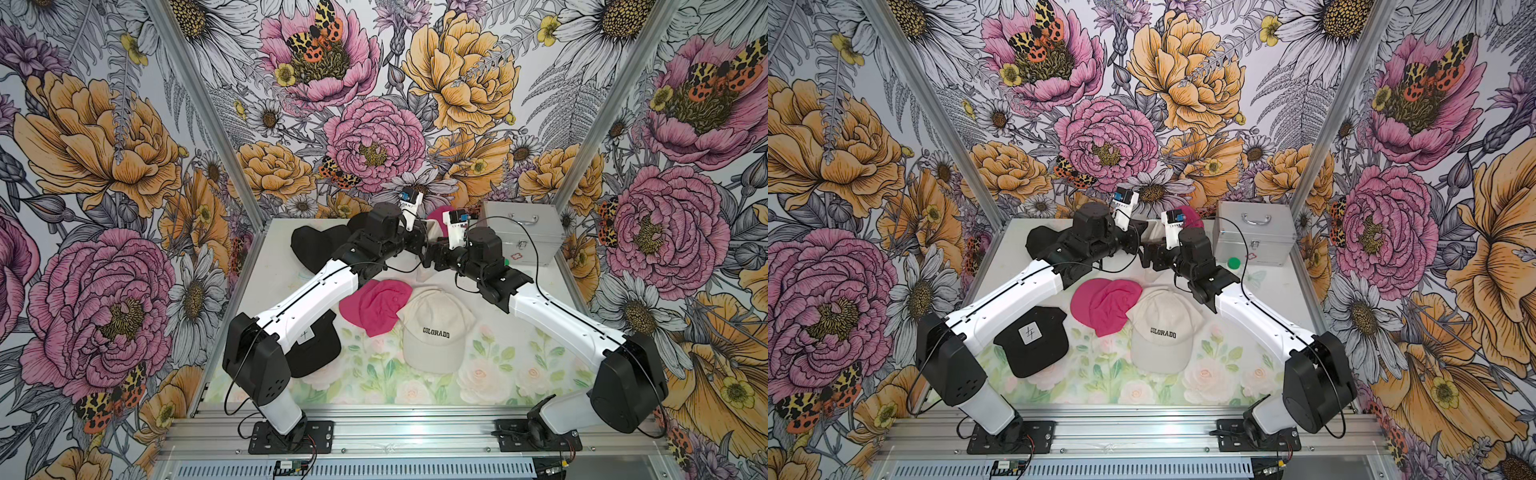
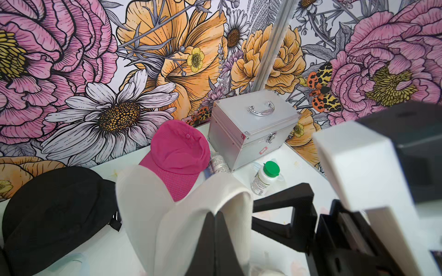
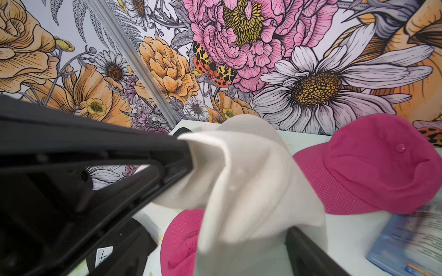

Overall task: Stack the baseball caps by color
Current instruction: Pick up the baseball cap from the center of the board.

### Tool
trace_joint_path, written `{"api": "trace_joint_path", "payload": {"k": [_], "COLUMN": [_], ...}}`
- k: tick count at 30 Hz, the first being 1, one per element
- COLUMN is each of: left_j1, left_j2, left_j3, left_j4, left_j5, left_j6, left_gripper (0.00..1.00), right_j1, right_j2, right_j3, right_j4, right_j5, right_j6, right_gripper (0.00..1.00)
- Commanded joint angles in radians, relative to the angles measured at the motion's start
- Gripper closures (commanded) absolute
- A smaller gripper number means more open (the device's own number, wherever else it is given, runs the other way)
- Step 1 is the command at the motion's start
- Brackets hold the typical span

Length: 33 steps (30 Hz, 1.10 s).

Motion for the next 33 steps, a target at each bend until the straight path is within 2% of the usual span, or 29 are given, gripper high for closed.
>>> {"api": "trace_joint_path", "payload": {"k": [1,3,6,15,19,20,21,22,23,24,27,30,33], "left_j1": [-0.001,0.006,0.02,0.049,0.081,0.094,0.106,0.119,0.129,0.14,0.177,0.18,0.101], "left_j2": [0.016,0.013,0.004,0.007,0.006,0.006,0.002,-0.004,-0.019,-0.044,-0.15,-0.265,-0.305], "left_j3": [0.04,0.042,0.033,0.029,0.025,0.021,0.013,0.002,-0.017,-0.045,-0.171,-0.338,-0.415], "left_j4": [-0.027,-0.032,-0.037,-0.047,-0.047,-0.047,-0.047,-0.047,-0.047,-0.046,0.003,0.115,0.125], "left_j5": [-0.05,-0.048,-0.029,-0.014,0.016,0.029,0.032,0.027,0.008,-0.018,-0.017,0.13,0.186], "left_j6": [-0.036,-0.04,-0.045,-0.043,-0.058,-0.067,-0.071,-0.07,-0.064,-0.055,-0.035,0.036,0.168], "left_gripper": [1.0,1.0,1.0,1.0,1.0,0.96,0.7,0.5,0.31,0.19,0.03,0.01,0.01], "right_j1": [0.014,0.013,0.01,0.002,-0.012,-0.017,-0.023,-0.029,-0.036,-0.04,-0.045,-0.044,-0.034], "right_j2": [0.026,0.028,0.027,0.03,0.008,-0.001,-0.009,-0.017,-0.027,-0.039,-0.073,-0.093,-0.093], "right_j3": [0.036,0.029,0.024,0.015,-0.006,-0.012,-0.018,-0.022,-0.027,-0.033,-0.052,-0.06,-0.061], "right_j4": [-0.034,-0.034,-0.038,-0.053,-0.058,-0.058,-0.058,-0.058,-0.059,-0.058,-0.057,-0.057,-0.057], "right_j5": [0.186,0.215,0.211,0.14,0.081,0.058,0.038,0.022,0.013,0.017,0.076,0.117,0.141], "right_j6": [0.049,0.054,0.048,0.053,0.097,0.123,0.153,0.183,0.226,0.269,0.39,0.499,0.583], "right_gripper": [0.11,0.18,0.38,0.82,1.0,1.0,1.0,1.0,1.0,1.0,1.0,1.0,1.0]}}
